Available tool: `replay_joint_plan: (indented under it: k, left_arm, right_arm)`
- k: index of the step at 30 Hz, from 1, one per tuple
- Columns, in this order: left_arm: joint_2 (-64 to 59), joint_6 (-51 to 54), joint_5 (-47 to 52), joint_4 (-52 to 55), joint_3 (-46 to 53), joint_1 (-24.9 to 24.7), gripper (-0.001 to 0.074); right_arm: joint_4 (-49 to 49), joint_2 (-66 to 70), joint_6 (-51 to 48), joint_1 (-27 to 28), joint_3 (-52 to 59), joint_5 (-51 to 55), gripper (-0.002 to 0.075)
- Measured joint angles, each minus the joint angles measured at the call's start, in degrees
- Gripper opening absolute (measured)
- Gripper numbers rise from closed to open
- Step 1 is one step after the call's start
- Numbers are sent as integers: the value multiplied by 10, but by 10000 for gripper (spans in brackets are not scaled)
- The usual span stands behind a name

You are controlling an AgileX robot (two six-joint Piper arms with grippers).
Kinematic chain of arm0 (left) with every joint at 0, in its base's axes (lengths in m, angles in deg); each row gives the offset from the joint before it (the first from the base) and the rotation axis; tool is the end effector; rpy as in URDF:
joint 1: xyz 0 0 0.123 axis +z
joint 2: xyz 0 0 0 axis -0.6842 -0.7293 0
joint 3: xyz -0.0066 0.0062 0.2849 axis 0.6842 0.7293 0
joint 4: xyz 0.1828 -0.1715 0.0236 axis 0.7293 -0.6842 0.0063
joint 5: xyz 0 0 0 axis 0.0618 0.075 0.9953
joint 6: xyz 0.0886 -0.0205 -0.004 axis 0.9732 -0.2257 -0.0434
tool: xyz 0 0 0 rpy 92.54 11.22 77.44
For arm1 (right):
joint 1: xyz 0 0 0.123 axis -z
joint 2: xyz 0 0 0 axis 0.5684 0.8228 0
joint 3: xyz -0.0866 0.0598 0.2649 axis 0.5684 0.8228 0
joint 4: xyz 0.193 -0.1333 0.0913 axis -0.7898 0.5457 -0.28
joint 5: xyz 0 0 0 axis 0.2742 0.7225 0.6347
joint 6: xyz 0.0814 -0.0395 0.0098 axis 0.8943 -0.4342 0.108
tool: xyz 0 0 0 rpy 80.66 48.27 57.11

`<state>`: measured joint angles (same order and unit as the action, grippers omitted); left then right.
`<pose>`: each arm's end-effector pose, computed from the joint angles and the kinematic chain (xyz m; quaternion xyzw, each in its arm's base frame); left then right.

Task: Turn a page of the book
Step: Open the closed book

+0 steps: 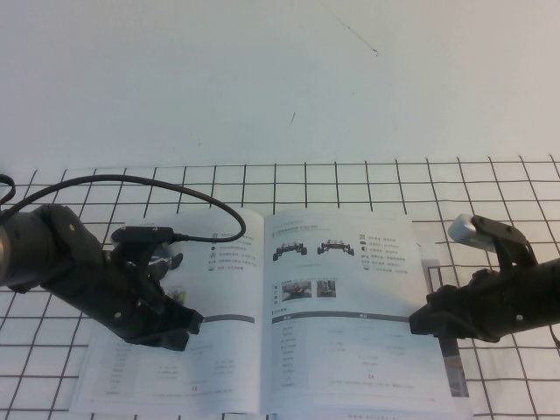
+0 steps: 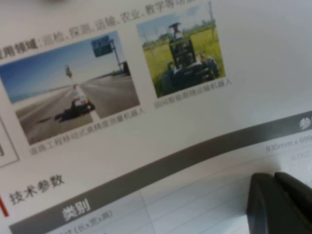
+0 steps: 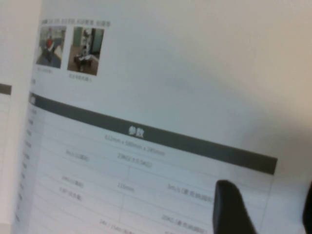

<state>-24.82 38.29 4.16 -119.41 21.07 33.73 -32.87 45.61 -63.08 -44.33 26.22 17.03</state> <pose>0.3160 -0.0825 0.1387 0.1195 0.9707 -0.1708 0.1195 0.2979 0.0957 0.1172 -0.0483 0.9448 0.2778 0.1670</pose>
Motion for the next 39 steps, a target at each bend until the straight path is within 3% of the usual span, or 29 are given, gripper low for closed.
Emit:
replay_joint_plan:
  k: [22, 32, 39]
  left_arm:
    - [0, -2, 0, 0, 0, 0, -2]
    - [0, -2, 0, 0, 0, 0, -2]
    - [0, -2, 0, 0, 0, 0, -2]
  right_arm:
    - [-149, 9, -142, 0, -1, 104, 333]
    - [-67, -38, -126, -1, -1, -41, 333]
    - [-45, -45, -109, -5, -1, -49, 333]
